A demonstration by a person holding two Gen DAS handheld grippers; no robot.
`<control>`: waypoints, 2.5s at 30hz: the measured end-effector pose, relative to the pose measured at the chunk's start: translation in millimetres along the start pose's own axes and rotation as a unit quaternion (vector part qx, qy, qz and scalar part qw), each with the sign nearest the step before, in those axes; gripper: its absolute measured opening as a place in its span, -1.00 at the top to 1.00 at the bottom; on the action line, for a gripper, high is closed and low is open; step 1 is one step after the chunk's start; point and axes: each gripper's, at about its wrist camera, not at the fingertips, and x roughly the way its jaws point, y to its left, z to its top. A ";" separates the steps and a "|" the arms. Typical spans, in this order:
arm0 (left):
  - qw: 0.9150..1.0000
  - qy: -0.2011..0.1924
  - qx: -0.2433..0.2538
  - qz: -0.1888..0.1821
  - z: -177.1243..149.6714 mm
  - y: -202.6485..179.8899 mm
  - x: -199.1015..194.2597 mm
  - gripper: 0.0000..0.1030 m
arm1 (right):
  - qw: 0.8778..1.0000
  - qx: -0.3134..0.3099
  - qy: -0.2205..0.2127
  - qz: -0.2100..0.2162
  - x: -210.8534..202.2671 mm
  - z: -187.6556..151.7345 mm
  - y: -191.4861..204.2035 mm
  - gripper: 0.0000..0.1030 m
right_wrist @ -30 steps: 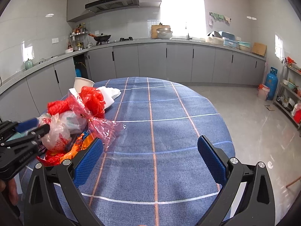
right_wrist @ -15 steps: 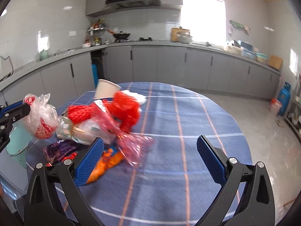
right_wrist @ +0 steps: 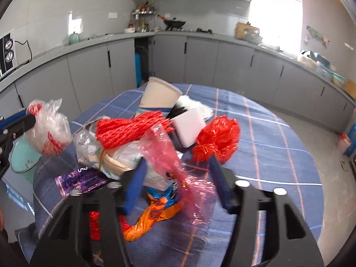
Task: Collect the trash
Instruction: 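Grasp the clear plastic bag with the left tool while the right tool grasps the pink plastic bag, then carry both held bags over the teal trash bin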
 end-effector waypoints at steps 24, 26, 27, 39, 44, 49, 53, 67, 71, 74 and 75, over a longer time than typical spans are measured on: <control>0.995 0.010 -0.046 0.090 -9.2 105.6 -0.4 0.76 | 0.997 -0.034 -0.048 0.051 -19.8 53.8 71.2 0.65; 0.994 0.013 -0.053 0.098 -10.8 116.3 -0.1 0.76 | 0.996 -0.040 -0.050 0.058 -16.9 57.8 80.7 0.65; 0.993 0.014 -0.056 0.102 -11.5 120.6 0.2 0.76 | 0.996 -0.043 -0.050 0.062 -15.2 59.5 86.1 0.65; 0.986 0.034 -0.081 0.143 -28.2 175.0 8.6 0.76 | 0.990 -0.074 -0.045 0.109 7.9 80.2 148.1 0.65; 0.983 0.042 -0.089 0.153 -35.3 189.7 12.0 0.76 | 0.987 -0.088 -0.044 0.125 12.8 84.2 170.7 0.65; 0.981 0.049 -0.094 0.163 -41.1 201.8 11.4 0.76 | 0.985 -0.095 -0.039 0.139 20.0 87.2 188.6 0.65; 0.979 0.056 -0.098 0.170 -45.9 213.8 12.8 0.76 | 0.983 -0.102 -0.036 0.149 22.8 87.7 198.6 0.65; 0.975 0.070 -0.110 0.182 -56.7 235.6 20.6 0.76 | 0.977 -0.122 -0.022 0.171 37.5 90.6 234.6 0.65; 0.974 0.074 -0.112 0.184 -61.1 242.4 24.2 0.75 | 0.976 -0.128 -0.020 0.175 40.1 91.9 244.0 0.65; 0.973 0.078 -0.113 0.185 -64.1 245.0 26.4 0.73 | 0.975 -0.130 -0.018 0.180 41.8 92.2 248.7 0.65; 0.973 0.079 -0.113 0.185 -64.7 245.6 26.8 0.73 | 0.974 -0.132 -0.017 0.182 43.1 92.2 249.7 0.65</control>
